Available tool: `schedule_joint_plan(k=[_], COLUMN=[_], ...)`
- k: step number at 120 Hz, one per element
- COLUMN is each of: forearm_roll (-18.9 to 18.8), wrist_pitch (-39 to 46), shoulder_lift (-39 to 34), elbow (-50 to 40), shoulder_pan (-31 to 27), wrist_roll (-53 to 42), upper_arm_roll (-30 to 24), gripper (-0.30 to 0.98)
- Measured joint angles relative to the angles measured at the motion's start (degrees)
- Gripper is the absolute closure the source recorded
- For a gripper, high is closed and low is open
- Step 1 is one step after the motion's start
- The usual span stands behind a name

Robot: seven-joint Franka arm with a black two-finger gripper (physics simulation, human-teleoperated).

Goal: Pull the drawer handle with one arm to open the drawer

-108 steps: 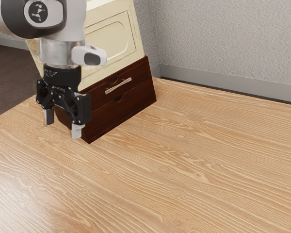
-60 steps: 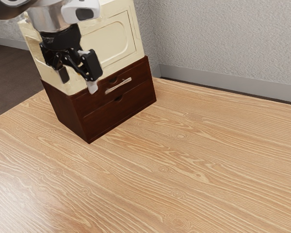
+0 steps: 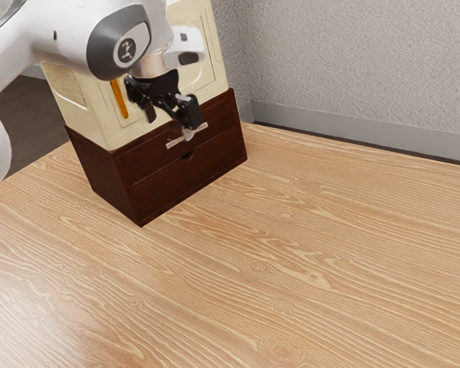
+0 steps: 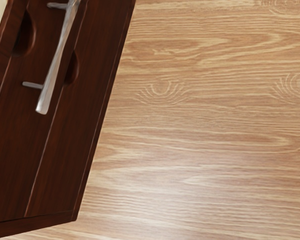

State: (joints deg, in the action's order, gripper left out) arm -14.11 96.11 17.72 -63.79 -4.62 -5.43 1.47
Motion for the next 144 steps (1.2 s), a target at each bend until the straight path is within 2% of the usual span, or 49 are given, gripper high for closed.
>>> schedule_joint_plan(k=[28, 62, 105, 144], forearm_roll=[-0.97, -1.23, -4.56, -5.34], wrist_pitch=[8.03, 11.95, 14.41, 16.49], shoulder_lift=[6.98, 11.16, 12.04, 14.29], elbow=[2.91, 3.44, 3.55, 5.44], shoulder_pan=[-0.09, -1.76, -3.01, -3.15], wrist_roll=[-4.39, -8.14, -11.38, -13.42], upper_arm_roll=[0.18, 0.29, 0.20, 0.28], gripper=[0.00, 0.00, 0.00, 0.00])
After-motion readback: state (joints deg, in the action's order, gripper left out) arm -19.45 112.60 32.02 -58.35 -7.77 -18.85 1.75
